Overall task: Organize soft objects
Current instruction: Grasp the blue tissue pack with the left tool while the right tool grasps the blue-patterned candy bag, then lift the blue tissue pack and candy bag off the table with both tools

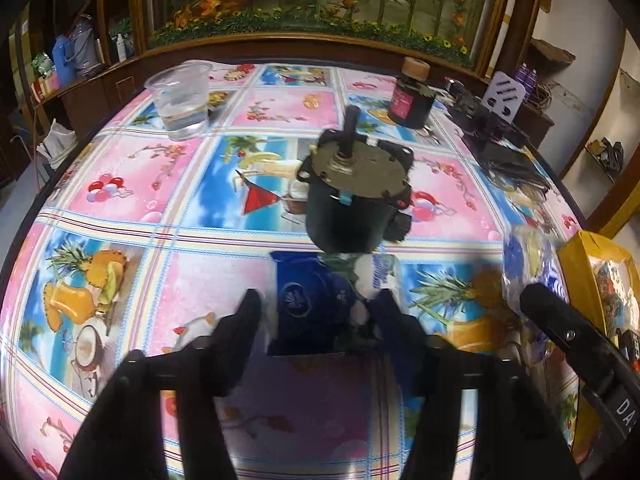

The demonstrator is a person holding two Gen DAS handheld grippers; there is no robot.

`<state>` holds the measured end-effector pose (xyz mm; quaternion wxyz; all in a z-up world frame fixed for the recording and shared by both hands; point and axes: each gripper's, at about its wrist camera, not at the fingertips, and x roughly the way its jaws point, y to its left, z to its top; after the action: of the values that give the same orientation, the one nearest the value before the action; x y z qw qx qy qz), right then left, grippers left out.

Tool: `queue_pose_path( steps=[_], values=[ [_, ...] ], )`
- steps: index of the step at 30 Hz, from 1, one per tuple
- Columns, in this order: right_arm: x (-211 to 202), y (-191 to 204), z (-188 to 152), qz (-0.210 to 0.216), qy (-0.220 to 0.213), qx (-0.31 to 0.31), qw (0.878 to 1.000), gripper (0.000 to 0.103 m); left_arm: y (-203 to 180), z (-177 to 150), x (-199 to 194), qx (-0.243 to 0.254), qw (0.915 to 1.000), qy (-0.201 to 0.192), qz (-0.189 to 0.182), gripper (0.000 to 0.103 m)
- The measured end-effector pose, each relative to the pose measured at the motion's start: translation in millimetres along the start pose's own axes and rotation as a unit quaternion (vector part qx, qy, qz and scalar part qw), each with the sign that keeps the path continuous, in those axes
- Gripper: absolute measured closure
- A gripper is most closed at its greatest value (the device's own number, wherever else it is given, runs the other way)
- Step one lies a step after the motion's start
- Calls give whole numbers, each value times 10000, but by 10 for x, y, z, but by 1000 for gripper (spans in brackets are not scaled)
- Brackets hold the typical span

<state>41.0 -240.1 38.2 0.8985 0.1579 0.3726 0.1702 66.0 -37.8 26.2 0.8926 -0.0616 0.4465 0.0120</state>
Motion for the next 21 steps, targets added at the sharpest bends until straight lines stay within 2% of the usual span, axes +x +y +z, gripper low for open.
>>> queue_pose_path(
  steps=[3,6,10,12,15,16,18,21],
  values=[
    [22,-41,-15,118,48,33,9999,51,-84,-25,26,164,9998,-28,136,25],
    [41,-116,-15,285,176,258,9991,51,-128,-41,52,258,9994,-100,227,24],
    [-56,-80,-9,294,-1,193,9994,51,-171,-45,98,348,9992,-49,207,24],
    [-91,-65,-8,298,-62,164,9994,50,-188,-62,169,406,9986,107,320,17],
    [-101,-71,-13,314,-61,186,9993,50,-167,-69,173,359,9987,71,348,18],
    [-102,-73,-14,307,-63,200,9993,50,-157,-68,172,338,9988,69,348,19],
    [-109,-83,-14,268,-92,205,9994,50,-149,-63,157,329,9988,28,362,30],
    [-95,-95,-16,210,-76,206,9995,50,-162,-68,146,362,9986,12,391,31]
  ],
)
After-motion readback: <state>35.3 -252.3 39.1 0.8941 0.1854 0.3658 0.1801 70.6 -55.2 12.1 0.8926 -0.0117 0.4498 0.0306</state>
